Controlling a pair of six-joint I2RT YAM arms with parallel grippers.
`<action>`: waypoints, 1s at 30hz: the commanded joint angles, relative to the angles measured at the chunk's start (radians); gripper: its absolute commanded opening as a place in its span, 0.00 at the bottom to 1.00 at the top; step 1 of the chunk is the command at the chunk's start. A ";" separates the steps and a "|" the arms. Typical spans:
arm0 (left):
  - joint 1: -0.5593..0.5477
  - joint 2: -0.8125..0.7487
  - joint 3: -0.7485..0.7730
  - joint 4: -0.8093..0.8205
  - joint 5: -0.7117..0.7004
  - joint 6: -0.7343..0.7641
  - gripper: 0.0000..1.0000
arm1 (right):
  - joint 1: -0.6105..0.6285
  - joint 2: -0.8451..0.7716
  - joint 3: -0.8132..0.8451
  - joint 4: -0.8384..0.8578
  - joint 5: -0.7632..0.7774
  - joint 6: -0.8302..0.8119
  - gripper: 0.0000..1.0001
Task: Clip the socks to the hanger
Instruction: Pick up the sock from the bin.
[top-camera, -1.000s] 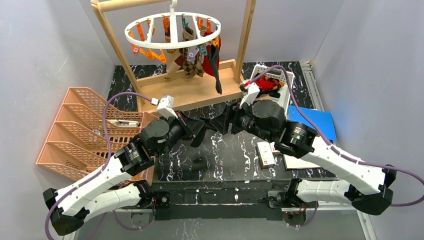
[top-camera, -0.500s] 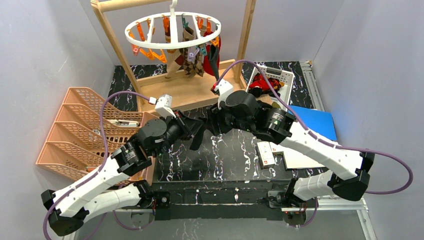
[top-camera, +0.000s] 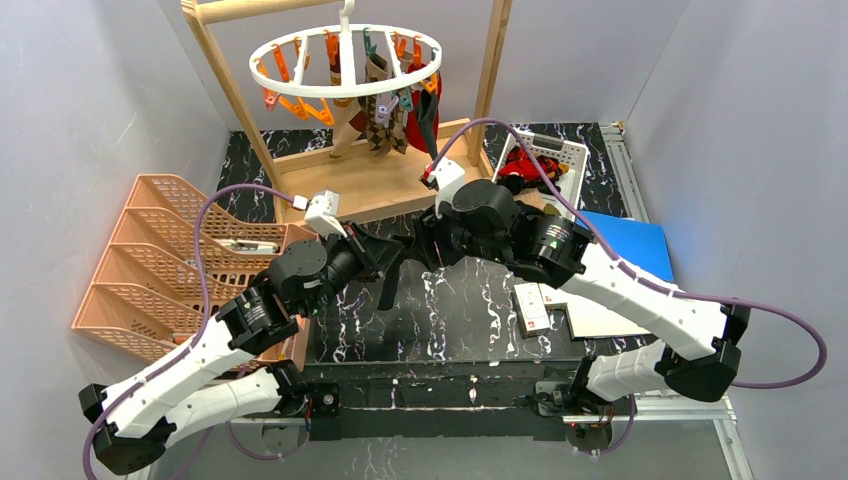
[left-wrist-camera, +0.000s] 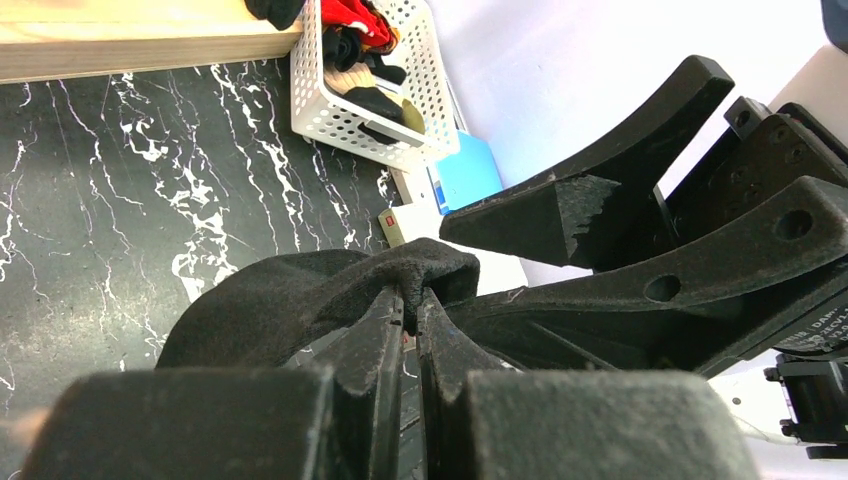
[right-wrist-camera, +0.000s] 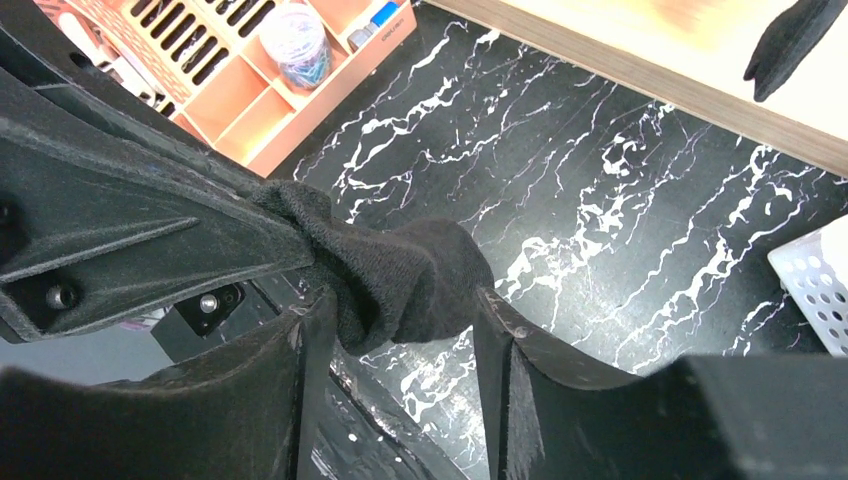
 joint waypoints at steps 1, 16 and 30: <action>-0.005 -0.029 0.022 -0.014 -0.010 0.006 0.00 | 0.003 -0.042 0.027 0.079 -0.013 -0.020 0.61; -0.005 -0.045 0.007 -0.019 -0.001 -0.011 0.00 | 0.003 -0.028 0.022 0.123 -0.039 -0.026 0.60; -0.005 -0.063 0.000 -0.034 -0.002 -0.012 0.00 | 0.003 -0.012 0.018 0.114 0.081 0.024 0.14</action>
